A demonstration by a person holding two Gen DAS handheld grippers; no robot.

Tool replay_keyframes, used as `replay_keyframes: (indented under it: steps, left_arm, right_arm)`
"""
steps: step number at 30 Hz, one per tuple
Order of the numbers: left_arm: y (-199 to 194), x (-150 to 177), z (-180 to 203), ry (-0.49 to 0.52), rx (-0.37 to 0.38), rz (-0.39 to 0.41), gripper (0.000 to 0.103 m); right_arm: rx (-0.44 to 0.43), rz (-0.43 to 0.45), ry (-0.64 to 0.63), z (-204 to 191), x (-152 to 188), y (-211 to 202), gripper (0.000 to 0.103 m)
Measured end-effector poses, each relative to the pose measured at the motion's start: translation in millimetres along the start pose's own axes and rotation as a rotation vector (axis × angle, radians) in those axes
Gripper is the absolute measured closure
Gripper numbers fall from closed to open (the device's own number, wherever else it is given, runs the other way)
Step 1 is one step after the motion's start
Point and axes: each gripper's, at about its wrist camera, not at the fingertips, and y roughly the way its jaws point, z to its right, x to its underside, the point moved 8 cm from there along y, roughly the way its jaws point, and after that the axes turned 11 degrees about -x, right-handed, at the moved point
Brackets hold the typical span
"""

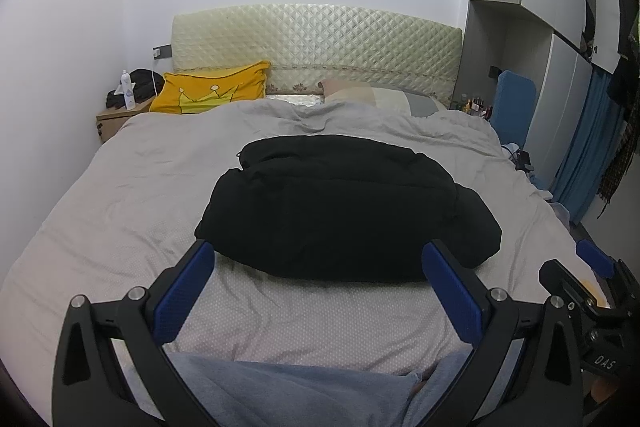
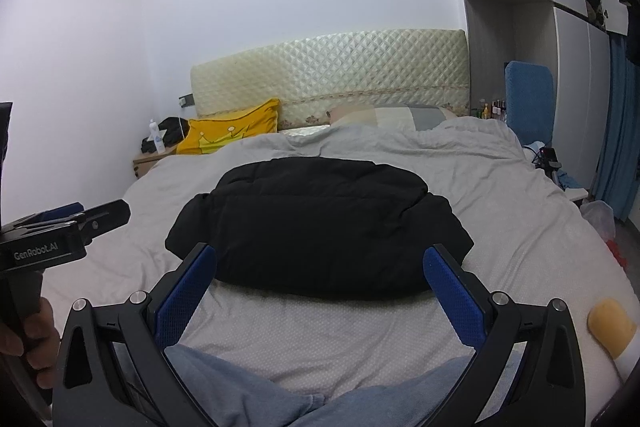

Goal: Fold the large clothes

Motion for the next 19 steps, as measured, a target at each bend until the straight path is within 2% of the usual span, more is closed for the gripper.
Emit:
replay_keyframes:
  steps: [19]
  left_arm:
    - [6.4, 0.6, 0.6, 0.004, -0.006, -0.011, 0.0]
  right_arm:
    - [0.007, -0.003, 0.014, 3.1, 0.8, 0.6, 0.0]
